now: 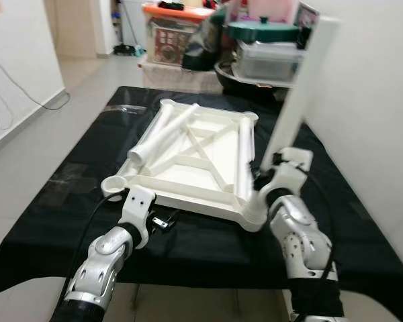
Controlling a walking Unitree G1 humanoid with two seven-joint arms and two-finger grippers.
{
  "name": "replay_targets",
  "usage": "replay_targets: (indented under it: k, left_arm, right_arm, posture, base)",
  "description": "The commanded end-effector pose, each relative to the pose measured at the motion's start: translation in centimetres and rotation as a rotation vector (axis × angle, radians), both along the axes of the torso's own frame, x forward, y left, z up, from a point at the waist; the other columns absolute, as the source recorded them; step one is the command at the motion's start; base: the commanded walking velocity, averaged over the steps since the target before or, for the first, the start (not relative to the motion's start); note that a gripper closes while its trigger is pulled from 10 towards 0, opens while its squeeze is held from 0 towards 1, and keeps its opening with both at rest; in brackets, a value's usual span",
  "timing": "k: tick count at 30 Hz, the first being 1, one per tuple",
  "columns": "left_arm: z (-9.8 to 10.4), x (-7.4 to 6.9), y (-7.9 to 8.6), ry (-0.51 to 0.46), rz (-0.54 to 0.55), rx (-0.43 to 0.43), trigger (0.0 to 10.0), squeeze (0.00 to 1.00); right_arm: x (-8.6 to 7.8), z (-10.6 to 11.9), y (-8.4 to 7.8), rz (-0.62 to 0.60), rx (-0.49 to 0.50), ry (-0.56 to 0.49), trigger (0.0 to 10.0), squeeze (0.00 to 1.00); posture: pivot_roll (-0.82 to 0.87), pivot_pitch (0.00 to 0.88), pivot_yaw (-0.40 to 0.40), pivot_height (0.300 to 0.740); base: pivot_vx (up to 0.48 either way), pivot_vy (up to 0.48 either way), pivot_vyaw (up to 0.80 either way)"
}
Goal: Building children table
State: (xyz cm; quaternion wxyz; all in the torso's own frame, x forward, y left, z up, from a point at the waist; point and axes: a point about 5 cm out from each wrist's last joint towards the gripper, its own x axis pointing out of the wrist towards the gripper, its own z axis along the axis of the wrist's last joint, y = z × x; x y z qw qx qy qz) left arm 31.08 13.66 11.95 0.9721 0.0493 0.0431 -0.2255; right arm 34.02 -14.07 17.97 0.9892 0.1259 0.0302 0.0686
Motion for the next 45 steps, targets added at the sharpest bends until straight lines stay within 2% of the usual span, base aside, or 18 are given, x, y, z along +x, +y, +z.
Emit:
replay_targets:
  k: [1,10,11,12,13,15,18,19,21,25,26,27,28,33,34,39,41,45]
  left_arm:
    - [-0.6,-0.2,-0.1,0.024,-0.004,0.005,10.0,0.00]
    - [-0.7,-0.3,0.1,0.023,0.004,0.003,10.0,0.00]
    - [-0.6,-0.3,0.1,0.021,0.005,0.004,10.0,0.00]
    - [-0.6,-0.3,0.1,0.021,0.005,0.004,10.0,0.00]
    - [-0.5,-0.2,0.2,0.017,0.005,0.005,10.0,0.00]
    - [-0.3,-0.1,0.2,0.010,0.009,0.005,10.0,0.00]
    - [-0.4,-0.3,0.0,0.009,0.013,-0.001,10.0,0.00]
    - [-0.4,-0.3,0.0,0.009,0.013,-0.001,10.0,0.00]
    - [-0.5,-0.6,-0.3,0.013,0.002,0.000,10.0,0.00]
    - [-0.5,-0.9,-0.3,0.011,-0.006,0.001,10.0,0.00]
    - [-0.4,-0.9,-0.3,0.009,-0.006,0.000,10.0,0.00]
    - [-0.4,-0.9,-0.3,0.009,-0.006,0.000,10.0,0.00]
    - [0.5,-1.0,-0.5,-0.039,0.008,-0.007,10.0,0.00]
    - [1.4,-1.3,-0.9,-0.090,0.047,-0.036,10.0,0.00]
    - [1.7,-1.5,-1.1,-0.108,0.069,-0.052,10.0,0.00]
    - [2.4,-2.9,-2.0,-0.148,0.108,-0.116,10.0,0.00]
    - [2.9,-4.5,-1.8,-0.176,0.163,-0.143,10.0,0.00]
    - [3.3,-5.7,-0.3,-0.183,0.261,-0.142,10.0,0.00]
  right_arm:
    - [0.4,0.3,0.3,0.046,0.020,0.004,10.0,0.00]
    - [-0.1,1.4,-1.2,0.475,-0.093,-0.122,9.7,0.00]
    - [-0.3,0.9,-1.1,0.515,-0.114,-0.112,4.1,0.00]
    - [-0.3,0.9,-1.1,0.515,-0.114,-0.112,4.1,0.00]
    - [-0.4,0.3,-1.1,0.538,-0.112,-0.089,0.0,0.00]
    - [0.5,-1.2,-1.5,0.434,-0.112,-0.013,0.0,0.00]
    - [2.2,-3.6,-4.3,-0.070,-0.097,0.178,0.0,0.00]
    - [2.2,-3.6,-4.3,-0.070,-0.097,0.178,0.0,0.00]
    - [1.1,-5.1,-6.5,-0.351,-0.095,0.273,0.0,0.00]
    - [-0.5,-5.6,-6.3,-0.427,-0.119,0.281,0.0,0.00]
    - [-1.0,-5.5,-5.5,-0.396,-0.124,0.269,10.0,0.00]
    - [-1.0,-5.5,-5.5,-0.396,-0.124,0.269,10.0,0.00]
    - [-1.6,-3.5,-1.9,-0.183,-0.116,0.135,10.0,0.00]
    - [-1.7,-1.9,-0.1,-0.056,-0.104,0.026,10.0,0.00]
    - [-1.6,-1.6,0.2,-0.039,-0.100,-0.005,10.0,1.00]
    - [-0.9,-0.2,-0.3,-0.023,-0.099,-0.055,10.0,1.00]
    - [-0.6,1.5,-1.1,0.106,-0.108,-0.103,10.0,0.00]
    - [-0.9,2.6,-2.1,0.287,-0.151,-0.127,10.0,0.00]
  posture:
    - [0.05,0.000,-0.099,0.740]
    - [0.07,0.000,-0.116,0.740]
    - [0.07,0.000,-0.116,0.740]
    - [0.07,0.000,-0.116,0.740]
    - [0.08,0.000,-0.122,0.740]
    - [0.08,0.000,-0.125,0.740]
    - [0.08,0.000,-0.122,0.740]
    - [0.08,0.000,-0.122,0.740]
    - [0.09,0.000,-0.122,0.740]
    - [0.09,0.000,-0.114,0.740]
    - [0.09,0.000,-0.114,0.740]
    - [0.09,0.000,-0.114,0.740]
    - [0.07,0.000,-0.097,0.740]
    - [0.07,0.000,-0.099,0.740]
    - [0.07,0.000,-0.099,0.740]
    - [0.07,0.000,-0.105,0.740]
    - [0.08,0.000,-0.108,0.740]
    - [0.08,0.000,-0.097,0.740]
  base:
    - [0.000,0.000,0.00]
    - [0.000,0.000,0.00]
    - [0.000,0.000,0.00]
    - [0.000,0.000,0.00]
    - [0.000,0.000,0.00]
    - [0.000,0.000,0.00]
    - [0.000,0.000,0.00]
    - [0.000,0.000,0.00]
    - [0.000,0.000,0.00]
    - [0.000,0.000,0.00]
    - [0.000,0.000,0.00]
    - [0.000,0.000,0.00]
    - [0.000,0.000,0.00]
    - [0.000,0.000,0.00]
    - [0.000,0.000,0.00]
    - [0.000,0.000,0.00]
    - [0.000,0.000,0.00]
    - [0.000,0.000,0.00]
